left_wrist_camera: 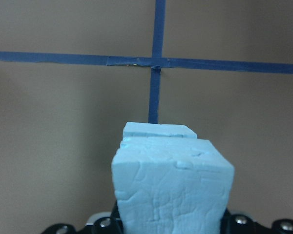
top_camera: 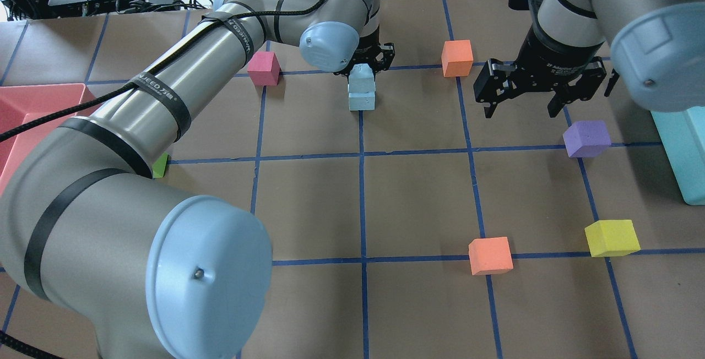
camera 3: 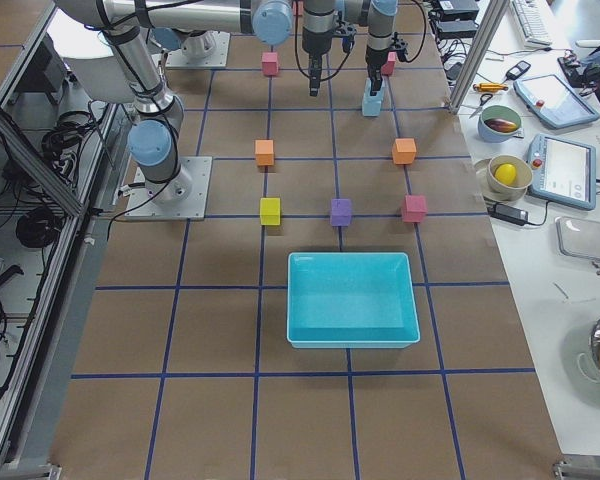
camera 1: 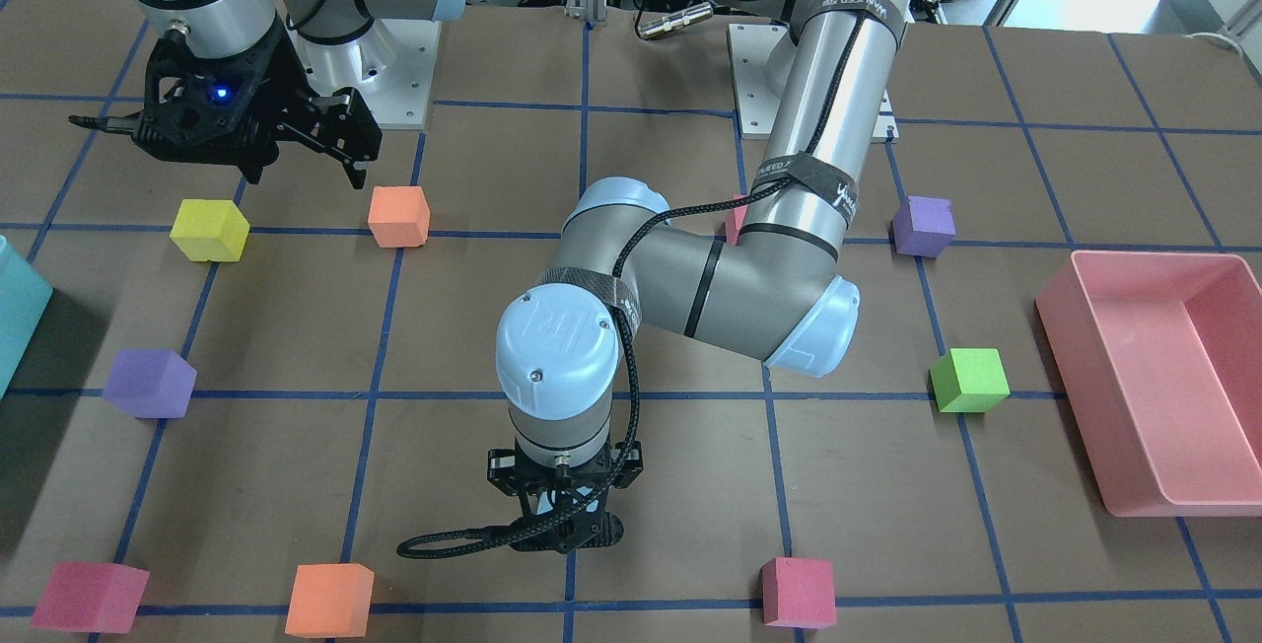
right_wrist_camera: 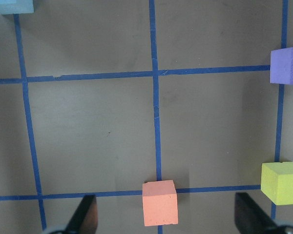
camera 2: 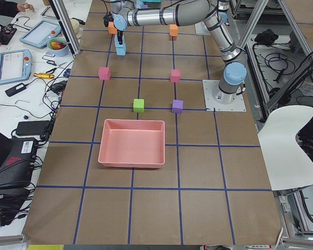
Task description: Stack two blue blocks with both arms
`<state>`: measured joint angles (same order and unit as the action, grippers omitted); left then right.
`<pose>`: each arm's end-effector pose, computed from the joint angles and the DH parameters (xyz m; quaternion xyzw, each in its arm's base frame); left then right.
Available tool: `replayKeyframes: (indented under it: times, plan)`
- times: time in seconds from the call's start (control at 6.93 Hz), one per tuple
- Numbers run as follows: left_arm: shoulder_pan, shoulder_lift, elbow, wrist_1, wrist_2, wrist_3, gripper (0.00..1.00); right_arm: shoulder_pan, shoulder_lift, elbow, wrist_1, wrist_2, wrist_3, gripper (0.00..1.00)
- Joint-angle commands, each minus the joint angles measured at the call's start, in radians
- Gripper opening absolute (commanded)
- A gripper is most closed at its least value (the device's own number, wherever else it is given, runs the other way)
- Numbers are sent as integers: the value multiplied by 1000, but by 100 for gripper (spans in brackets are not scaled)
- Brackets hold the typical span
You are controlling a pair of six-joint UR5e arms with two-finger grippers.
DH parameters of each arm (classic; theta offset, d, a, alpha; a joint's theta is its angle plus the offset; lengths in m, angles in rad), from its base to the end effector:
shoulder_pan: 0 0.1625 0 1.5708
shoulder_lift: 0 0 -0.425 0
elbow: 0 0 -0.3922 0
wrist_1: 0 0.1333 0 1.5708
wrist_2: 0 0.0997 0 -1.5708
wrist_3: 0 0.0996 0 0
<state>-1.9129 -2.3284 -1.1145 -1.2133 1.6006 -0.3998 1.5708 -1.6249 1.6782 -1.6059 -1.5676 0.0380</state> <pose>-0.3817 -0.6833 0.2611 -0.0292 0.9991 -0.0316 0.0037 0.1336 -0.4665 0.4646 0.0190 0.9998 0.0091 0.0014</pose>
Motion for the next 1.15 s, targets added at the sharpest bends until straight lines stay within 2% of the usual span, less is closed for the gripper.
replayKeyframes:
  times: [0.0, 0.14, 0.29, 0.58, 0.72, 0.87, 1.01]
  plan:
    - [3, -8, -8, 4, 4, 3, 0, 1, -1, 3, 7, 15, 0, 100]
    - [3, -11, -11, 4, 4, -7, 0, 0, -4, 30, 6, 39, 0, 100]
    - [3, -11, -11, 4, 2, -10, 15, -2, -15, 41, 6, 31, -1, 100]
    - [3, -9, -4, 3, -7, -13, 16, -3, -23, 40, 4, 27, 2, 100]
    - [3, -9, -5, 3, -4, -13, 37, -3, -29, 38, 4, 26, 2, 100]
    - [3, -9, -5, 3, 1, -13, 85, -2, -29, 38, 4, 24, 2, 100]
    - [3, -11, -7, 3, -1, -13, 100, -2, -30, 37, 4, 24, 2, 100]
